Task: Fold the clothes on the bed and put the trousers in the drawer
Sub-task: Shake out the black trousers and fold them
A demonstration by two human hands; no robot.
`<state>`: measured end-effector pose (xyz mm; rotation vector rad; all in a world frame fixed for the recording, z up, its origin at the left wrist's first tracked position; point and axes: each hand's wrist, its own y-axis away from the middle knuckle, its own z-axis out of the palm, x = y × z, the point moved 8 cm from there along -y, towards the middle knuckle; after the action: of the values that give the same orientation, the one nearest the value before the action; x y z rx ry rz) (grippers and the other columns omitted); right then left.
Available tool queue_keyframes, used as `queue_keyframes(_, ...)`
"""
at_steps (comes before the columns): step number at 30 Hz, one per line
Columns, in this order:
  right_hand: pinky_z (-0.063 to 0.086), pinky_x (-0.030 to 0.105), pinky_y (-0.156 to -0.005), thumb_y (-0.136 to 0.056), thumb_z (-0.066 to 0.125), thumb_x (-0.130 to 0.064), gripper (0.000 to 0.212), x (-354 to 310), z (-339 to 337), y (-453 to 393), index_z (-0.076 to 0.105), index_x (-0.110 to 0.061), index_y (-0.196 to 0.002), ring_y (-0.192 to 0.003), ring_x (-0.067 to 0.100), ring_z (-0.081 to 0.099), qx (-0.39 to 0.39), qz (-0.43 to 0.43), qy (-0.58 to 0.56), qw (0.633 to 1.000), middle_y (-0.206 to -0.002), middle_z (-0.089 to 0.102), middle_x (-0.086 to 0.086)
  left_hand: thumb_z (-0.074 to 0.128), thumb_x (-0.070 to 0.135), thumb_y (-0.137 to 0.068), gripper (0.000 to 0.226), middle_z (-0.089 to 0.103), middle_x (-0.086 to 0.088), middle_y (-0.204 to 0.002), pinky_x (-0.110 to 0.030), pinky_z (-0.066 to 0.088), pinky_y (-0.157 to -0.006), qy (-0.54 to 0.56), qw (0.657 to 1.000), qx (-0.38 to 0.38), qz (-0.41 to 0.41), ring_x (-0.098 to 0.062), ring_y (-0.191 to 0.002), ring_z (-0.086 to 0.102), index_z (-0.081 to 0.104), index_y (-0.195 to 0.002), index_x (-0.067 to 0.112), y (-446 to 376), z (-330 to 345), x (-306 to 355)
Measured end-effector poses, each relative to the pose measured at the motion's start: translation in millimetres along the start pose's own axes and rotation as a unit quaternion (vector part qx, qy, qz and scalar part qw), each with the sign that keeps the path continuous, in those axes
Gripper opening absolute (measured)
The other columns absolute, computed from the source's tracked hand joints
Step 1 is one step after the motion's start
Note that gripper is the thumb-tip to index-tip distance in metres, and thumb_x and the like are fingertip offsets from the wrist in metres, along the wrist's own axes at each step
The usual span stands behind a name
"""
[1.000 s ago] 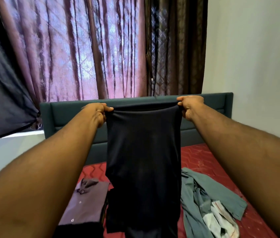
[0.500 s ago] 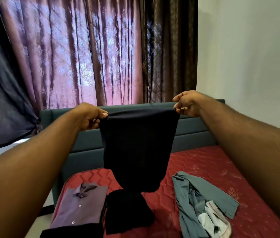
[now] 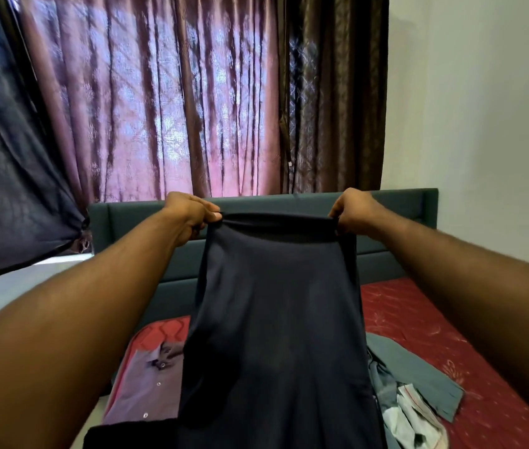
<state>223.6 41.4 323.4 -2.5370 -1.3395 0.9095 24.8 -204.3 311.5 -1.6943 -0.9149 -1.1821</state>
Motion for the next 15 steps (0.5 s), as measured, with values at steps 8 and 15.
queue_keyframes(8, 0.031, 0.047, -0.098, -0.092, 0.059, -0.02, 0.018, 2.4, -49.4, -4.3, 0.071, -0.028, -0.103, -0.113, 0.025, 0.052, 0.212, -0.044, 0.087, 0.972, -0.104, 0.067, 0.0, 0.071, -0.003, -0.084, 0.022, 0.062, -0.006, -0.076, -0.014, 0.039, -0.04, 0.098, 0.987, 0.06, 0.114, -0.009, -0.052, 0.047, 0.069, -0.105, 0.004, -21.4, 16.8, 28.4)
queue_keyframes(15, 0.052, 0.04, -0.081, -0.078, 0.075, -0.007, 0.013, 47.3, -4.2, 51.4, 0.076, -0.009, -0.091, -0.085, 0.024, 0.066, 0.148, -0.144, -0.059, 0.977, -0.089, 0.072, 0.008, 0.073, 0.004, -0.084, 0.011, 0.069, -0.004, -0.085, -0.018, 0.043, -0.076, -0.162, 0.934, 0.042, 0.315, -0.014, -0.08, 0.061, 0.075, -0.095, 0.003, 53.3, 22.6, -17.1)
